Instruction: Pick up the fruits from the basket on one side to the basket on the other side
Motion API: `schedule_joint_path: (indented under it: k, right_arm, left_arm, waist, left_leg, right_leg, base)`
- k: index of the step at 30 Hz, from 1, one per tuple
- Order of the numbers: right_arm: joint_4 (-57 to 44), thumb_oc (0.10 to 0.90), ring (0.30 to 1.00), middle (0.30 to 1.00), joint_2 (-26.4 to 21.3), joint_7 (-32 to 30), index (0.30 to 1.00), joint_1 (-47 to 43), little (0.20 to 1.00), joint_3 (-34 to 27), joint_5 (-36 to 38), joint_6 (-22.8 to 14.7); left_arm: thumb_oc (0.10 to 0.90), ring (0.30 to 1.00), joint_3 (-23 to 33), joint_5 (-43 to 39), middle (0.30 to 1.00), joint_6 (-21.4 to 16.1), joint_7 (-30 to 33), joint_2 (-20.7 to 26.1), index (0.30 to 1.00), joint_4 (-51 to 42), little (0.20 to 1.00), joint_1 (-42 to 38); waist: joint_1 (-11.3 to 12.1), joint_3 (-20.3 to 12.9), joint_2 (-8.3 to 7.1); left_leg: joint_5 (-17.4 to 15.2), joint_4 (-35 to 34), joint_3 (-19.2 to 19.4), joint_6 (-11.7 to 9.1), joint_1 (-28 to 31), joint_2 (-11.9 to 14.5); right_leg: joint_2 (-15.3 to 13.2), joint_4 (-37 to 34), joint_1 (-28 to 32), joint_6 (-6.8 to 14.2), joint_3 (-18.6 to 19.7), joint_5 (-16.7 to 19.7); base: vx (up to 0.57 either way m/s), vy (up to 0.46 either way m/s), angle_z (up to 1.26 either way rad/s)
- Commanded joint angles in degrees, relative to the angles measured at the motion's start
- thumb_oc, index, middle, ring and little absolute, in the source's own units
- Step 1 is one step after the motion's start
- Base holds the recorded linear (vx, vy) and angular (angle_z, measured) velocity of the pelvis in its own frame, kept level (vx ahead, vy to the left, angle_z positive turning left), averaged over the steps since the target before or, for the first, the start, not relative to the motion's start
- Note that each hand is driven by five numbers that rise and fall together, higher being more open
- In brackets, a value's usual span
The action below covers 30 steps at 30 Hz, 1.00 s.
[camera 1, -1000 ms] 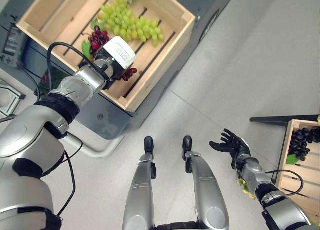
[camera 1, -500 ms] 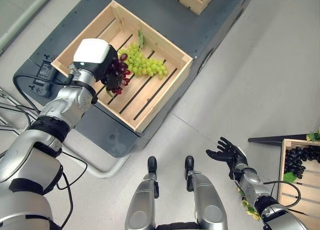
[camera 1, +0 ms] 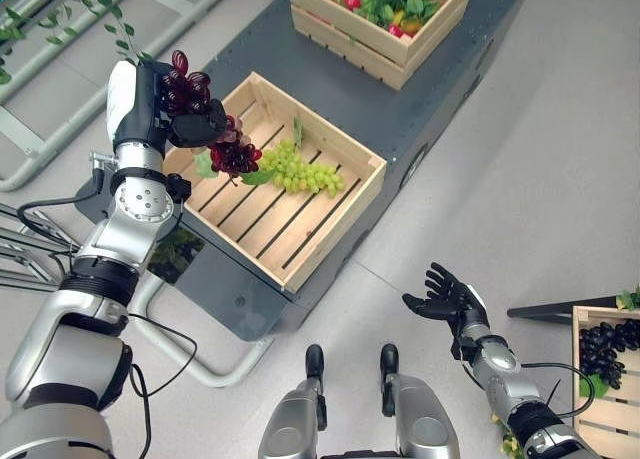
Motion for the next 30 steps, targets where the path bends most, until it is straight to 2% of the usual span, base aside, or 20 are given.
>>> schedule_joint_path:
  k: [1,4,5,8,10,16,18,20,25,27,29,30]
  right_arm:
    - [-7.54,0.800,0.900,0.900,0.15,-3.17,0.900,3.74,0.900,2.07,-2.81,-5.86]
    - [-11.89,0.800,0.900,0.900,0.90,-3.96,0.900,3.63,0.900,2.52,-4.86,-6.38]
    - [-14.93,0.800,0.900,0.900,1.31,-4.23,0.900,3.20,0.900,2.68,-6.64,-6.23]
    - [-20.46,0.800,0.900,0.900,0.33,-2.84,0.900,1.48,0.900,2.72,-7.04,-6.08]
    - [-24.28,0.800,0.900,0.900,-0.98,-1.62,0.900,-0.57,0.900,2.10,-7.03,-5.22]
    - [-32.04,0.800,0.900,0.900,-4.84,1.49,0.900,-9.34,0.900,-0.02,-1.74,0.87]
    - [-32.39,0.800,0.900,0.900,-5.08,1.22,0.900,-11.38,0.900,0.13,-1.61,2.01]
    - [-33.25,0.800,0.900,0.900,-5.52,0.71,0.900,-16.20,0.900,0.62,-0.38,5.23]
    - [-32.62,0.800,0.900,0.900,-5.55,-0.58,0.900,-21.06,0.900,1.23,0.87,8.48]
    - [-32.05,0.800,0.900,0.900,-5.53,-0.27,0.900,-23.59,0.900,2.57,2.84,11.69]
    - [-31.71,0.800,0.900,0.900,-5.67,0.30,0.900,-24.68,0.900,3.19,3.86,13.14]
    - [-31.33,0.800,0.900,0.900,-5.75,1.11,0.900,-25.80,0.900,4.02,6.56,14.99]
  left_arm:
    - [0.400,0.300,6.94,-6.54,0.300,-8.58,0.91,-2.81,0.300,-4.18,0.300,2.03]
    - [0.400,0.300,7.90,-9.97,0.300,-9.05,-0.94,-4.46,0.300,-5.59,0.300,3.04]
    - [0.400,0.300,8.48,-13.41,0.300,-9.58,-2.85,-5.65,0.300,-6.15,0.300,3.42]
    - [0.400,0.300,8.77,-18.17,0.300,-9.71,-6.34,-7.13,0.300,-8.03,0.300,3.88]
    - [0.400,0.300,8.54,-17.05,0.300,-9.46,-8.15,-7.76,0.300,-9.29,0.300,4.11]
    - [0.400,0.300,6.27,-16.51,0.300,-8.80,-13.92,-6.85,0.300,-11.57,0.300,2.27]
    - [0.400,0.300,5.33,-16.38,0.300,-8.62,-14.54,-6.89,0.300,-11.43,0.300,1.17]
    - [0.400,0.300,3.03,-15.99,0.300,-7.95,-16.23,-6.74,0.300,-11.54,0.300,-0.99]
    - [0.400,0.300,-0.40,-16.32,0.300,-6.30,-18.91,-7.19,0.300,-11.68,0.300,-4.30]
    - [0.400,0.300,-2.94,-16.79,0.300,-5.52,-21.54,-7.63,0.300,-11.22,0.300,-6.88]
    - [0.400,0.300,-4.27,-16.50,0.300,-4.87,-22.27,-7.78,0.300,-11.36,0.300,-8.11]
    - [0.400,0.300,-5.51,-16.74,0.300,-4.42,-22.83,-7.79,0.300,-11.37,0.300,-9.18]
  waist:
    - [-0.17,-14.00,0.76]
    - [-0.23,-15.28,0.86]
    - [-0.23,-16.61,0.91]
    - [-0.24,-18.16,0.91]
    - [-0.29,-19.04,0.84]
    - [-0.31,-20.70,0.61]
    - [-0.29,-20.86,0.56]
    - [-0.10,-21.60,0.59]
    - [-0.02,-22.85,0.51]
    - [-0.11,-23.48,0.38]
    - [-0.17,-23.75,0.28]
    - [-0.27,-23.97,0.24]
  left_leg:
    - [-4.38,2.05,-0.28,0.27,1.25,-3.01]
    - [-3.94,0.70,-0.60,0.16,2.55,-2.87]
    - [-3.51,-0.60,-0.76,0.04,3.53,-2.73]
    - [-2.82,-2.47,-1.00,-0.19,4.76,-2.51]
    - [-2.60,-3.14,-1.01,-0.36,5.26,-2.37]
    - [-2.48,-4.06,-0.60,-0.58,6.34,-1.88]
    - [-2.35,-4.37,-0.56,-0.60,6.61,-1.81]
    - [-1.88,-5.32,-0.68,-0.75,7.05,-1.55]
    - [-1.27,-6.28,-0.75,-1.10,6.95,-1.23]
    - [-1.13,-6.36,-0.66,-1.34,6.50,-1.07]
    - [-1.05,-6.36,-0.56,-1.40,6.35,-1.01]
    - [-0.98,-6.36,-0.37,-1.44,6.32,-0.90]
  right_leg:
    - [-1.80,-4.22,3.19,-1.14,0.75,3.47]
    - [-1.69,-5.22,4.34,-1.01,0.97,3.83]
    - [-1.59,-6.40,5.30,-0.88,1.14,4.21]
    - [-1.32,-8.30,6.58,-0.72,1.45,4.91]
    - [-1.16,-9.27,7.11,-0.70,1.67,5.30]
    - [-0.66,-10.13,8.17,-0.87,2.22,5.39]
    - [-0.56,-10.39,8.46,-0.92,2.35,5.48]
    - [-0.48,-10.91,8.93,-0.88,2.42,5.64]
    - [-0.31,-12.10,9.51,-0.70,2.28,6.24]
    - [-0.27,-12.57,9.57,-0.56,2.16,6.46]
    - [-0.23,-12.57,9.47,-0.55,2.16,6.49]
    - [-0.24,-12.58,9.43,-0.54,2.17,6.56]
  base:
    - [0.10,-0.025,-0.02]
    - [0.09,-0.027,-0.02]
    - [0.12,-0.043,-0.01]
    - [0.08,-0.048,-0.02]
    - [0.04,-0.058,-0.04]
    - [0.02,-0.052,-0.04]
    - [0.02,-0.044,-0.02]
    - [0.02,-0.054,0.00]
    - [0.01,-0.054,0.00]
    - [-0.02,-0.059,0.00]
    - [-0.01,-0.043,0.00]
    - [-0.01,-0.039,0.00]
